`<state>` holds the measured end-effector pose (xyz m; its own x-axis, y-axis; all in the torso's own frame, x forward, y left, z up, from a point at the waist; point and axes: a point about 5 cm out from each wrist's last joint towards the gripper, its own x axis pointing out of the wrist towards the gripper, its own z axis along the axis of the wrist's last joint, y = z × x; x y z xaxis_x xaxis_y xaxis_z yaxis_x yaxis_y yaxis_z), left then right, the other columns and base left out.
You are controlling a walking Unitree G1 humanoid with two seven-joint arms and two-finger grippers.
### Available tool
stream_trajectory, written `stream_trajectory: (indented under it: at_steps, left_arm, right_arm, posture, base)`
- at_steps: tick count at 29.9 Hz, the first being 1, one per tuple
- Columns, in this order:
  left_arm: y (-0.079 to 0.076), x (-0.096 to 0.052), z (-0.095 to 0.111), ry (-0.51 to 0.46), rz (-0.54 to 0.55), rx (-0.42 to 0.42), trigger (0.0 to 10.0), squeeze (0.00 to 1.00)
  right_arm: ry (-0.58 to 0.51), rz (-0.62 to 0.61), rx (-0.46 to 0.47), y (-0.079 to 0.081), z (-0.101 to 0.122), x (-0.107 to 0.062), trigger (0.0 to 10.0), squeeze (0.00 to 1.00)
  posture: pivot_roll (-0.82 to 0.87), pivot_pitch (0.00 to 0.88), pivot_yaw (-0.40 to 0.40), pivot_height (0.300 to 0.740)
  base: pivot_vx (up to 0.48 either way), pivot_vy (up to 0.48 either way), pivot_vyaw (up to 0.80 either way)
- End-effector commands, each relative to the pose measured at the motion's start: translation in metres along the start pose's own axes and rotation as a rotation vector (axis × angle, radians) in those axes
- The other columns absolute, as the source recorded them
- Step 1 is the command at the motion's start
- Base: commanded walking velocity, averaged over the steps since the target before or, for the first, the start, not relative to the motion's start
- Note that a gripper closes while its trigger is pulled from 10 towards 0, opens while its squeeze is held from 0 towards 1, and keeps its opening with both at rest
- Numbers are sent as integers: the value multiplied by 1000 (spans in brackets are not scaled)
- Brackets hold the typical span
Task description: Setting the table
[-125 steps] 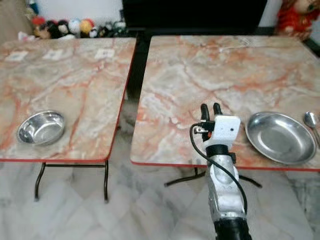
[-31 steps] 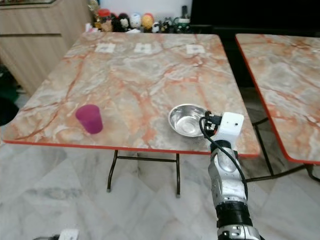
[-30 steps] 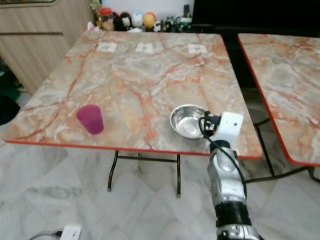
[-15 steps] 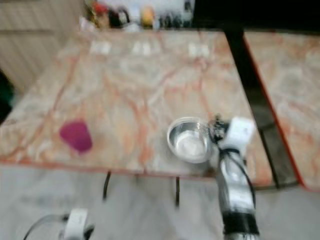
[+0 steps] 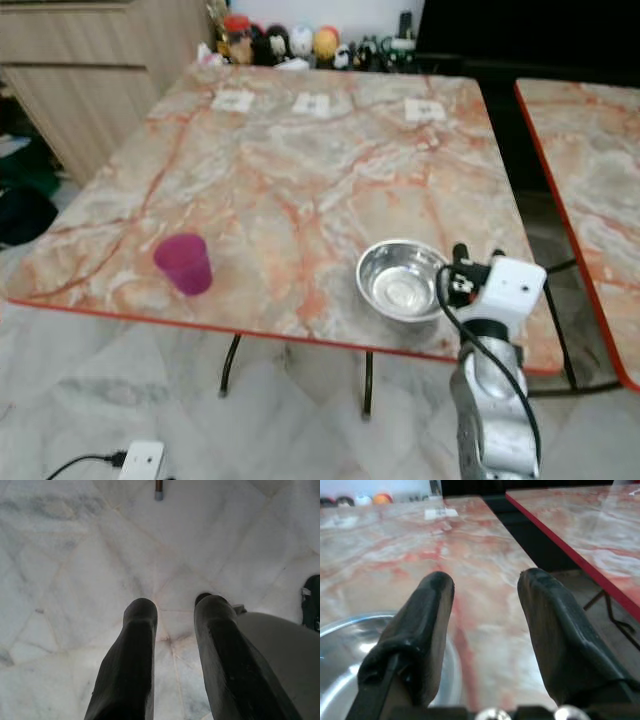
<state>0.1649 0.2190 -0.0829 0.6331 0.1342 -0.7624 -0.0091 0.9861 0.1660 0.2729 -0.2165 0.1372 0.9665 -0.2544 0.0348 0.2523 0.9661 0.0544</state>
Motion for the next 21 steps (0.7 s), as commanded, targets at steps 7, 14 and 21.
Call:
stream_trajectory:
  at_steps: [7,14,21]
  left_arm:
    - [0,-1,-3,18,-3,14,10000,0]
    - [0,-1,-3,13,8,1,10000,0]
    - [0,-1,-4,15,6,6,10000,0]
  right_arm:
    - [280,107,69,5,-25,7,10000,0]
    - [309,133,113,12,-29,10,10000,0]
    - [276,156,160,14,-18,15,10000,0]
  posture:
    - [-34,128,-7,740]
    - [-25,119,-10,740]
    - [-26,115,-8,740]
  base:
    - [0,0,0]
    - [0,0,0]
    - [0,0,0]
